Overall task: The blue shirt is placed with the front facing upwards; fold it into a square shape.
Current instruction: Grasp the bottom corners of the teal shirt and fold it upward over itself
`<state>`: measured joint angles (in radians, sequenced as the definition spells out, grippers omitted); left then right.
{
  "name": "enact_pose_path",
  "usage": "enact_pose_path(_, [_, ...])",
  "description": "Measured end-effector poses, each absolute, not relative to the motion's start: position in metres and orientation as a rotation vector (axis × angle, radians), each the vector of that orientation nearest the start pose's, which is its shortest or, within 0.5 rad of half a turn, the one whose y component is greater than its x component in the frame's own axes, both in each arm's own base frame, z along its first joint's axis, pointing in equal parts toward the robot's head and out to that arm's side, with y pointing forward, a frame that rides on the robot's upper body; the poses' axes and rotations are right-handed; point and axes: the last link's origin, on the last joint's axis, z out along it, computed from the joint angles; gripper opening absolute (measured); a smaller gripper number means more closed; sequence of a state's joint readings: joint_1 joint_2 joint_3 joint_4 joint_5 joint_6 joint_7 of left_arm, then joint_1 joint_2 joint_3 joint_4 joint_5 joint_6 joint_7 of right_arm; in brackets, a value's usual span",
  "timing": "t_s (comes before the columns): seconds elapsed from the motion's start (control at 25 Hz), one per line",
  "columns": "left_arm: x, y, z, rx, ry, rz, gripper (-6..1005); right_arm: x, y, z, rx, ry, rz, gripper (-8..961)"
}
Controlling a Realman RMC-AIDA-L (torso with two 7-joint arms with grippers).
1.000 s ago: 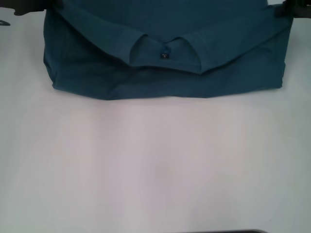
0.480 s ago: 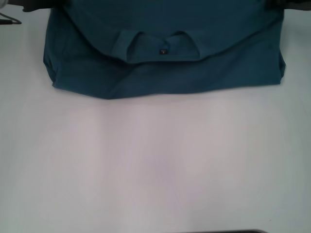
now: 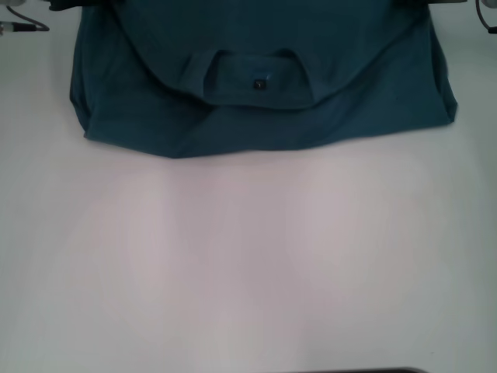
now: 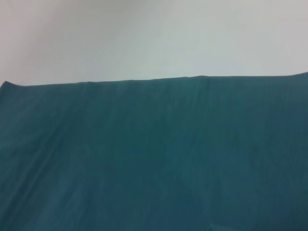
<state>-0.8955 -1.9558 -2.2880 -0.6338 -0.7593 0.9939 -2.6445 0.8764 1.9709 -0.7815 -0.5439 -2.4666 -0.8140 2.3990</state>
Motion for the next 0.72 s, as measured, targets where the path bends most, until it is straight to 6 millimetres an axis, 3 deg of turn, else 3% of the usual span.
enact_pose_path(0.72, [-0.216, 0.478, 0.047, -1.967, -1.533, -0.356, 33, 0.267, 0.478, 0.058, -1.873, 1.318, 0.267, 53])
